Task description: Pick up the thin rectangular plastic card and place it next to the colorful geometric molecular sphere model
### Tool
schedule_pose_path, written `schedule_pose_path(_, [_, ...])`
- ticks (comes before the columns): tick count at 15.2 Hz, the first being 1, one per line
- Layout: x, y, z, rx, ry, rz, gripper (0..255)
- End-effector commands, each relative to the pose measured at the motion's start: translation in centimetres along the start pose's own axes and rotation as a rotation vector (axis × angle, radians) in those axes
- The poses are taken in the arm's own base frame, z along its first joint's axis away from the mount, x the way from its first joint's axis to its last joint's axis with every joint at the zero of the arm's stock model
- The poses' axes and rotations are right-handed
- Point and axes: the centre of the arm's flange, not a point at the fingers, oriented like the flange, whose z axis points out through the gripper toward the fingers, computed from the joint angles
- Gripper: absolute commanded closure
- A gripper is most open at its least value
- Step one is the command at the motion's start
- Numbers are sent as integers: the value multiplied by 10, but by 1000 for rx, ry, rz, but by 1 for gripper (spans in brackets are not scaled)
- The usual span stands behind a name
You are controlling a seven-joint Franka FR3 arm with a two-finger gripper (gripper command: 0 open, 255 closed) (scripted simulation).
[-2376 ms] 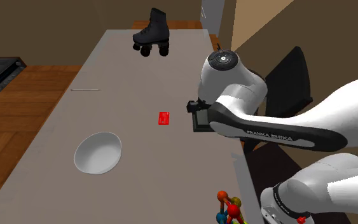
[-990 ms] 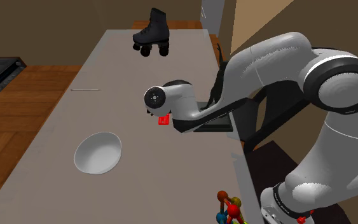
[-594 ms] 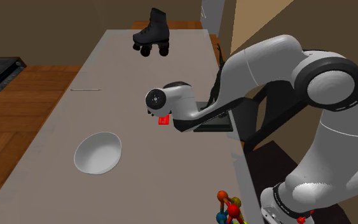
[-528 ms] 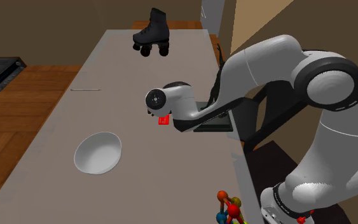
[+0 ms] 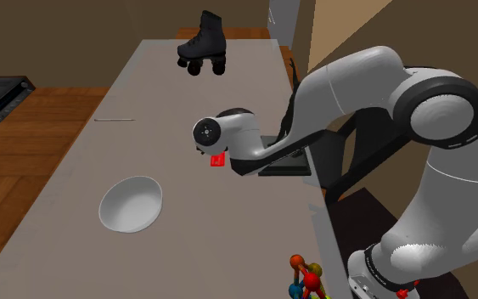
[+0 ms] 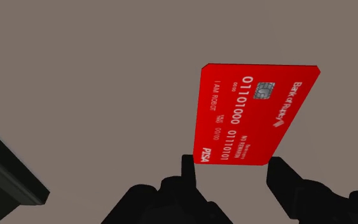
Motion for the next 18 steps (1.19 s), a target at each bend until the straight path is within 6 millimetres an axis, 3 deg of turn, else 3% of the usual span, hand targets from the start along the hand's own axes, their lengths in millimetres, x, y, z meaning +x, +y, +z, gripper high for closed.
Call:
schedule_pose_path(1, [-3,2,7,-8,-11,-1,255])
schedule_pose_path(6, [-2,3,5,-8,-11,-1,255])
schedule_pose_path(18, [33,3,-48,-8,-11,-1,255])
